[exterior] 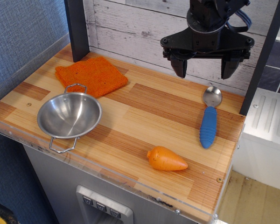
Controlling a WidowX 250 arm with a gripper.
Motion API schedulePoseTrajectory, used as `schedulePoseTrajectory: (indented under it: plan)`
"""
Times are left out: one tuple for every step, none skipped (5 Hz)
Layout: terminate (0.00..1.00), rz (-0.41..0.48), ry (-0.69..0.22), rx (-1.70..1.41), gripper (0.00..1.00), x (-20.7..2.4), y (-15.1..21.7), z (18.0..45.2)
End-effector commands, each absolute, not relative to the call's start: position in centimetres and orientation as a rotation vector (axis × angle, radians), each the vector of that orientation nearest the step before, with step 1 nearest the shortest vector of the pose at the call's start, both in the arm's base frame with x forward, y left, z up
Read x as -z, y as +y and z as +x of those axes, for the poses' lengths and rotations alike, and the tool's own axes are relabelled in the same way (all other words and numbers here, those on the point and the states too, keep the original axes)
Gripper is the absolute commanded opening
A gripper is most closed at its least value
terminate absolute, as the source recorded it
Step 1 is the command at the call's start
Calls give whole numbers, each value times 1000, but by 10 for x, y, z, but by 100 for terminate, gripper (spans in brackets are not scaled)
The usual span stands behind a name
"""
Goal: Move the orange towel to the left of the blue spoon
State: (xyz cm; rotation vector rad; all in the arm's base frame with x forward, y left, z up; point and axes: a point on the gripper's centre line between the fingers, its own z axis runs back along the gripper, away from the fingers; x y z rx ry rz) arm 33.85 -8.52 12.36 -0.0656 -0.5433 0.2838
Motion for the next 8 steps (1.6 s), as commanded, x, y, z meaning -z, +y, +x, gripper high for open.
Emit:
schedulePoseTrajectory:
  plan:
    - [0, -66, -543, -284, 100, -124, -85, 339]
    - [0, 3, -564, -378, 100, -134, -35, 345]
    - [0, 48, -543, -452, 100, -136, 14, 348]
    - [0, 57, -520, -513, 100, -134, 38, 349]
    - [0, 69, -490, -555, 100, -129, 61, 355]
    - [0, 84, -475, -601, 100, -124, 89, 364]
    - [0, 103, -462, -650, 100, -120, 120, 371]
    - [0, 132, -448, -682, 100, -114, 135, 368]
